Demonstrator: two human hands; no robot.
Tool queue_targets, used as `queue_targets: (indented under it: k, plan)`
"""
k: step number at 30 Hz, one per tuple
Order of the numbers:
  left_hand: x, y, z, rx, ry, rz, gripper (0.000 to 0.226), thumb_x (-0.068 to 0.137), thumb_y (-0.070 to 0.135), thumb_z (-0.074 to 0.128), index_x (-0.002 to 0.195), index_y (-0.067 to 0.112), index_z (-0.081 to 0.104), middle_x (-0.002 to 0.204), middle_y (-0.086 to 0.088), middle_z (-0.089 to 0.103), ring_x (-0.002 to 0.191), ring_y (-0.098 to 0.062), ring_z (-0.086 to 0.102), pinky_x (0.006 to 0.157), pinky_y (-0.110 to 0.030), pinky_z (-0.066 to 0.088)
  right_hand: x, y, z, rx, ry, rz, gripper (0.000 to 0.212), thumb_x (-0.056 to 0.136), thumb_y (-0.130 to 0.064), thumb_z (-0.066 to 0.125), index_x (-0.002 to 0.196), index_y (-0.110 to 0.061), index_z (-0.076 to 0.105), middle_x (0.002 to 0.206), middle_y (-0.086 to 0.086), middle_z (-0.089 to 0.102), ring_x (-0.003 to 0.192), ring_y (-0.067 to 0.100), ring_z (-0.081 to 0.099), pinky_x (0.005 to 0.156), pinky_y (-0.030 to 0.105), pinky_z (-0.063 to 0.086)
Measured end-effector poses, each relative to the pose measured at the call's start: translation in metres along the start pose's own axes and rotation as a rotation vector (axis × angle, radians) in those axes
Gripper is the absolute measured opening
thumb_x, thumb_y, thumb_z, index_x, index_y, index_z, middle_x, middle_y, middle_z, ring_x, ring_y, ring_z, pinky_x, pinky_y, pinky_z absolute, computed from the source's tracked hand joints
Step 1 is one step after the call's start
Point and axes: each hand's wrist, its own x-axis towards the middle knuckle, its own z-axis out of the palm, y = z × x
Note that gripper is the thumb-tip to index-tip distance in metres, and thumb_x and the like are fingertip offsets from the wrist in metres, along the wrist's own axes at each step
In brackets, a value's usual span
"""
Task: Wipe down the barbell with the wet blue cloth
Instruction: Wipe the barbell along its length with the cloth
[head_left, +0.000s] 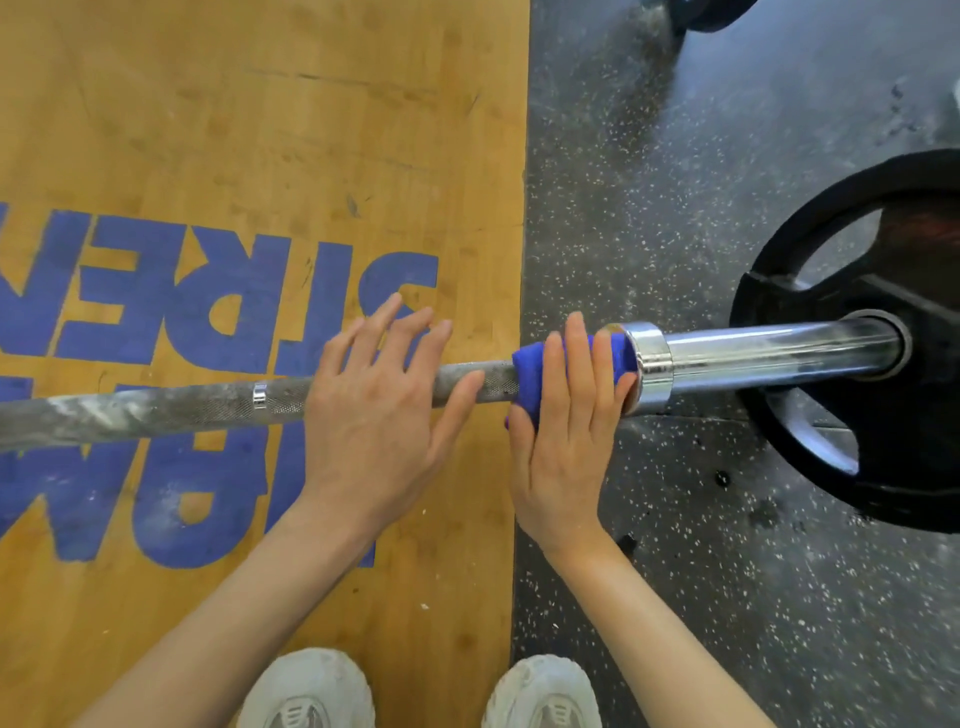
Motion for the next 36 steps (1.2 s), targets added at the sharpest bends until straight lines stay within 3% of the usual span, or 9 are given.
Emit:
queue_targets:
  k: [3, 7, 13, 18, 23, 29, 31, 34, 36]
  plan:
    - [0.012, -0.004, 0.002, 0.005, 0.014, -0.008, 0.059, 0.105, 0.051, 0.032, 0.127, 0.010, 0.067, 0.134, -0.009, 0.065, 0.138, -0.031, 0.050, 0.108, -0.043, 0.033, -0.007, 0.007, 0.004, -0.018, -0.015, -0.074, 0.054, 0.111, -0.033, 0.025, 0.159, -0.012, 0.014, 0.169, 0.004, 0.006, 0.156, 0.022, 0.001, 0.126, 0.045, 0.000]
    - [0.030, -0.010, 0.005, -0.020, -0.001, -0.024, 0.060, 0.104, 0.052, 0.032, 0.126, 0.010, 0.068, 0.133, -0.008, 0.066, 0.139, -0.030, 0.049, 0.103, -0.042, 0.035, 0.043, 0.000, 0.015, -0.008, 0.016, -0.003, 0.056, 0.111, -0.038, 0.020, 0.151, 0.000, 0.026, 0.160, 0.019, 0.026, 0.155, 0.024, 0.007, 0.125, 0.046, 0.000]
    - [0.058, -0.019, 0.008, -0.053, -0.005, -0.060, 0.064, 0.104, 0.053, 0.030, 0.123, 0.008, 0.071, 0.129, -0.008, 0.069, 0.136, -0.030, 0.053, 0.101, -0.039, 0.033, 0.040, 0.008, 0.027, 0.007, 0.000, -0.021, 0.054, 0.111, -0.037, 0.023, 0.151, -0.001, 0.026, 0.159, 0.016, 0.026, 0.156, 0.021, 0.003, 0.126, 0.045, 0.001]
    - [0.079, -0.026, 0.011, -0.065, 0.016, -0.055, 0.060, 0.103, 0.051, 0.033, 0.116, 0.008, 0.074, 0.116, -0.005, 0.075, 0.127, -0.029, 0.062, 0.099, -0.036, 0.034, 0.093, 0.005, 0.040, 0.031, 0.012, -0.035, 0.049, 0.111, -0.034, 0.025, 0.148, -0.004, 0.040, 0.156, 0.014, 0.040, 0.151, 0.031, 0.025, 0.126, 0.044, 0.001]
    - [0.095, -0.034, 0.012, -0.078, 0.020, -0.068, 0.061, 0.102, 0.052, 0.033, 0.109, 0.010, 0.077, 0.107, -0.003, 0.077, 0.119, -0.027, 0.067, 0.095, -0.033, 0.033, 0.081, 0.012, 0.051, 0.018, 0.011, -0.017, 0.048, 0.111, -0.036, 0.024, 0.151, -0.008, 0.030, 0.159, 0.009, 0.032, 0.156, 0.021, 0.011, 0.126, 0.044, 0.001]
    - [0.111, -0.038, 0.014, -0.086, -0.016, -0.100, 0.062, 0.100, 0.055, 0.032, 0.104, 0.014, 0.080, 0.104, -0.001, 0.078, 0.117, -0.024, 0.068, 0.095, -0.031, 0.033, 0.135, 0.000, 0.052, 0.012, 0.039, 0.017, 0.047, 0.110, -0.033, 0.031, 0.135, -0.005, 0.060, 0.140, 0.008, 0.059, 0.140, 0.028, 0.044, 0.126, 0.041, 0.012]
    - [0.114, -0.039, 0.013, -0.088, -0.051, -0.114, 0.065, 0.100, 0.058, 0.029, 0.106, 0.017, 0.080, 0.104, 0.001, 0.078, 0.119, -0.021, 0.067, 0.096, -0.030, 0.032, 0.127, 0.000, 0.048, 0.027, -0.002, 0.032, 0.046, 0.110, -0.032, 0.031, 0.136, -0.006, 0.058, 0.141, 0.007, 0.058, 0.142, 0.026, 0.041, 0.126, 0.041, 0.010]
    - [0.113, -0.039, 0.013, -0.085, -0.033, -0.121, 0.065, 0.100, 0.057, 0.029, 0.106, 0.016, 0.080, 0.103, -0.001, 0.078, 0.117, -0.022, 0.068, 0.095, -0.032, 0.035, 0.103, 0.001, 0.044, 0.026, -0.043, 0.027, 0.047, 0.110, -0.033, 0.029, 0.148, -0.008, 0.041, 0.155, 0.008, 0.043, 0.153, 0.024, 0.022, 0.126, 0.043, 0.006]
    - [0.111, -0.039, 0.014, -0.077, -0.019, -0.120, 0.064, 0.101, 0.055, 0.031, 0.107, 0.014, 0.079, 0.104, -0.003, 0.078, 0.116, -0.024, 0.068, 0.096, -0.034, 0.037, 0.108, 0.003, 0.042, 0.014, -0.047, 0.013, 0.048, 0.110, -0.035, 0.030, 0.146, -0.006, 0.045, 0.152, 0.008, 0.047, 0.150, 0.025, 0.027, 0.126, 0.042, 0.008]
